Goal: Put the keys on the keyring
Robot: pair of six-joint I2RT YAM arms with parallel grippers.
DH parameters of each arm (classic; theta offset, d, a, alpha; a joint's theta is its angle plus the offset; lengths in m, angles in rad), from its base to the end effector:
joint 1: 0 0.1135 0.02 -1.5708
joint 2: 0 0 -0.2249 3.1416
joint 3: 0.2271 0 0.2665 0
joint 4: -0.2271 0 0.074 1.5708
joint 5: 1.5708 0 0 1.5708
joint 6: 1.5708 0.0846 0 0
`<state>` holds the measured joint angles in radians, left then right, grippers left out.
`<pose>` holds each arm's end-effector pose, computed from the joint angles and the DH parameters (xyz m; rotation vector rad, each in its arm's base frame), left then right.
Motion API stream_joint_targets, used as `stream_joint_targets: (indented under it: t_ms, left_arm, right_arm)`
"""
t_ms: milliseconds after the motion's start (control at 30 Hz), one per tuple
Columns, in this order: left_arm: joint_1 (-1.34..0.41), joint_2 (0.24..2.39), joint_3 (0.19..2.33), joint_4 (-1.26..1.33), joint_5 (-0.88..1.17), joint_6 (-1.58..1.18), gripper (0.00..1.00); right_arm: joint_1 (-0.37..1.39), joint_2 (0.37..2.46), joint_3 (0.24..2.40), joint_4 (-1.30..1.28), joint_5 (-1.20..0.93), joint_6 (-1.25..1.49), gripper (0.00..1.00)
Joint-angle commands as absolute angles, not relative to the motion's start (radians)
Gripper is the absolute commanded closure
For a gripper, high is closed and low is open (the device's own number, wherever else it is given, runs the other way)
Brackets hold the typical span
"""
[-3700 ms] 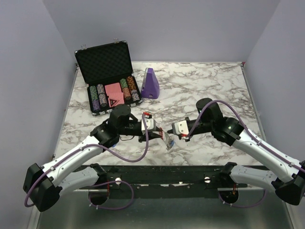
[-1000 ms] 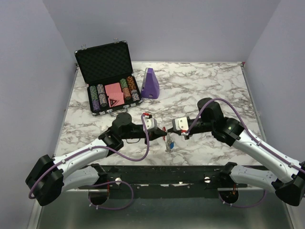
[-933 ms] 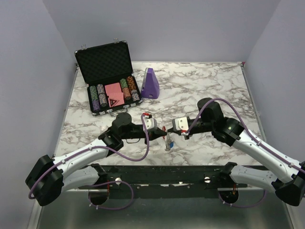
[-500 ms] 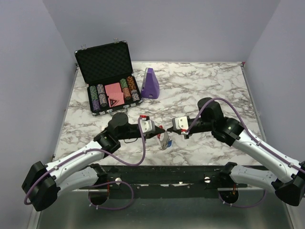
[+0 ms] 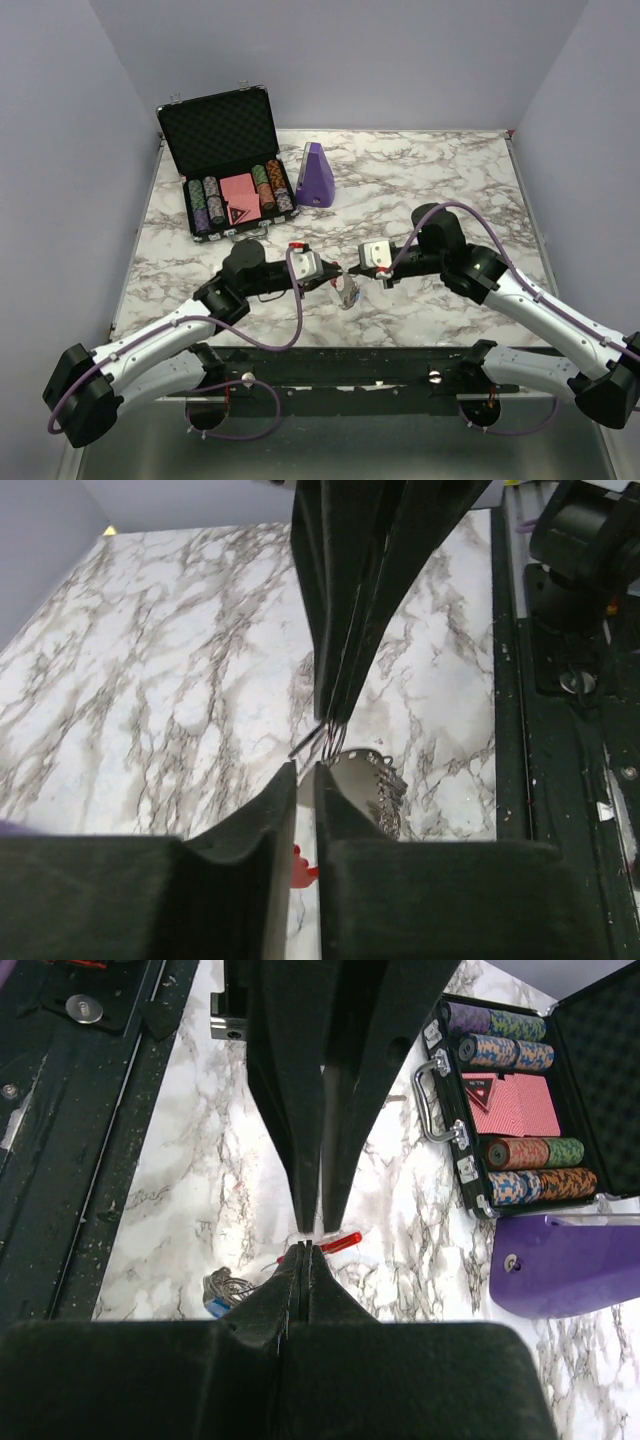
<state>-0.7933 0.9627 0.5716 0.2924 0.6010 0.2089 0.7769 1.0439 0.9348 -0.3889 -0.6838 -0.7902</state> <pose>0.1746 -0.2456 0.2404 1.2171 1.2432 -0.9342 0.1723 0.2444 0.2726 -1.6880 1.1029 0.6942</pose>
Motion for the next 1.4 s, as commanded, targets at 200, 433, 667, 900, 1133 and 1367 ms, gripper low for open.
stream_joint_targets:
  t_ms: [200,433,667,900,1133,1367]
  left_arm:
    - [-0.787,0.744,0.310,0.563,0.383,-0.142,0.52]
    - [-0.787,0.856,0.325,0.663,0.494,-0.074,0.53]
    - [-0.787,0.983,0.400,0.739,0.601,-0.061,0.55]
    - [-0.785,1.003,0.425,0.726,0.649,-0.046,0.57]
    - [-0.785,1.011,0.422,0.719,0.709,-0.049,0.59]
    - [-0.785,1.022,0.429,0.738,0.710,-0.066,0.59]
  right_arm:
    - [0.764,1.022,0.919,-0.339,-0.666,-0.715,1.00]
    - [0.753,1.009,0.927,-0.368,-0.713,-0.738,0.99]
    - [0.749,1.006,0.937,-0.429,-0.768,-0.807,1.00]
    - [0.746,1.022,0.948,-0.446,-0.769,-0.810,1.00]
    - [0.745,1.038,0.953,-0.437,-0.769,-0.801,1.00]
    - [0.742,1.042,0.953,-0.428,-0.770,-0.795,1.00]
